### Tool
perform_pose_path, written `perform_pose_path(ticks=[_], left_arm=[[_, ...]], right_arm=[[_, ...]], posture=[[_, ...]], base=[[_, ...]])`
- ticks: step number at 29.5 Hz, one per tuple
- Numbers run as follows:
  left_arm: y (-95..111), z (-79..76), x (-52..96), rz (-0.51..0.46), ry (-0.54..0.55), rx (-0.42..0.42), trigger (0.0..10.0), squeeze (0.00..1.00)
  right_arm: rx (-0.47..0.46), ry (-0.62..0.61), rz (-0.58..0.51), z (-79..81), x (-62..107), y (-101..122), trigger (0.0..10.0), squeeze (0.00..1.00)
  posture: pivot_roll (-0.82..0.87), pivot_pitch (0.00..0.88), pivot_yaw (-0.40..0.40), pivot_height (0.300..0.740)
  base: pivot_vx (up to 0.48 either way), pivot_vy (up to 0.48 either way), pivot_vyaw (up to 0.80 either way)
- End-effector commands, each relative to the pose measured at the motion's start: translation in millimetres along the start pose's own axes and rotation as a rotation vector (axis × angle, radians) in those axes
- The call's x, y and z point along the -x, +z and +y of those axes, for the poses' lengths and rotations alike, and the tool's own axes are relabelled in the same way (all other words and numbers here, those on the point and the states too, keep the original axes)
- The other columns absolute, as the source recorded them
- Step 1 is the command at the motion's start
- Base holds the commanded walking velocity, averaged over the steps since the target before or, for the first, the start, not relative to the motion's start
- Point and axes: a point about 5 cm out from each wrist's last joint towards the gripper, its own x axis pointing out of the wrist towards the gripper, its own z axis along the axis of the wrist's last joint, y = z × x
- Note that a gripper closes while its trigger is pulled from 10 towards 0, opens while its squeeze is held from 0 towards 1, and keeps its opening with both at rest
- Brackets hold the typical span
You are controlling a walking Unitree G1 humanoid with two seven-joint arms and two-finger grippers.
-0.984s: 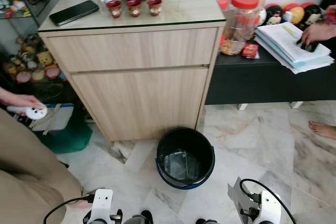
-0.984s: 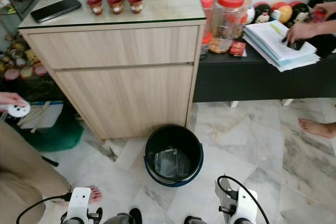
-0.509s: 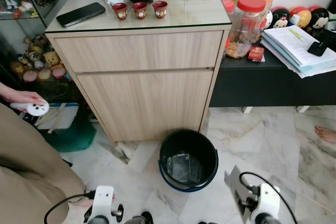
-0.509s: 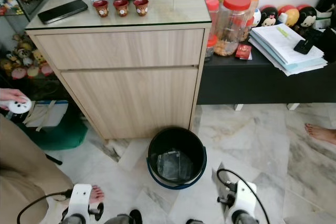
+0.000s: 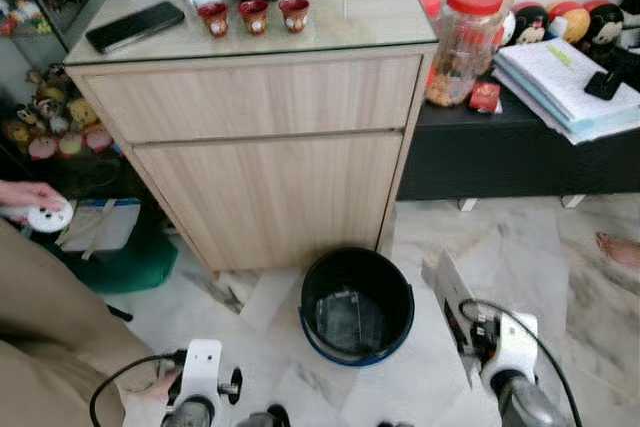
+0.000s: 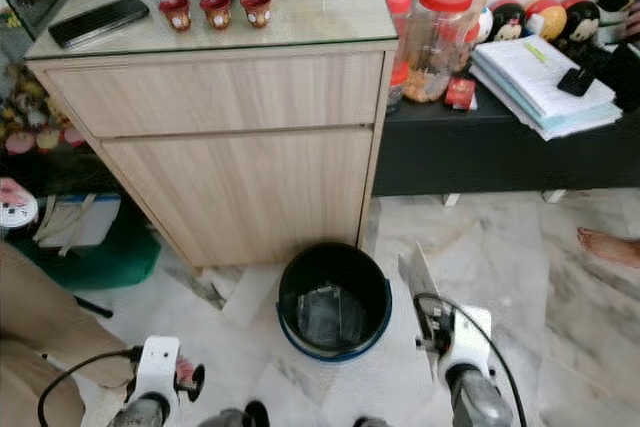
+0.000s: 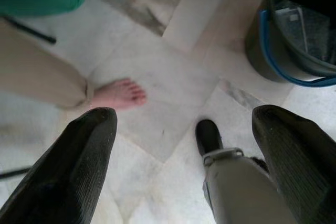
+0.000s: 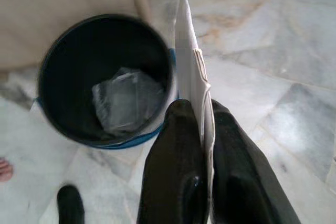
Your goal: Picking trash to rubbish bin
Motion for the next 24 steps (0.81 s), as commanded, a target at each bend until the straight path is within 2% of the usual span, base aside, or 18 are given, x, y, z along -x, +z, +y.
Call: perform_pose_path(ticks=[1, 4, 6, 24], left_arm=[[-9.1, 3.4, 3.2, 0.031, 0.009, -0.005, 10.0, 0.0], [-9.0, 5.1, 3.1, 0.032, 0.013, -0.005, 10.0, 0.0], [-9.5, 5.8, 3.2, 0.036, 0.014, -0.007, 10.0, 0.0], [-13.6, 5.6, 4.4, 0.056, 0.008, -0.016, 10.0, 0.0]], right_arm=[[0.008, 0.011, 0.026, 5.2, 0.6, -5.6, 10.0, 0.0], [0.002, 0.016, 0.032, 7.2, 0.8, -7.7, 10.0, 0.0], [-0.033, 0.015, 0.043, 7.8, 0.7, -8.9, 10.0, 0.0], [-0.032, -0.022, 0.098, 0.8, 2.8, -15.2, 10.0, 0.0]], posture=[[-0.06, 0.155, 0.024, 0.74], [-0.06, 0.155, 0.024, 0.74], [-0.06, 0.155, 0.024, 0.74], [-0.06, 0.135, 0.031, 0.74]], base=[[0.0, 0.0, 0.8], [0.16, 0.0, 0.8], [0.0, 0.0, 0.0], [0.187, 0.0, 0.0]])
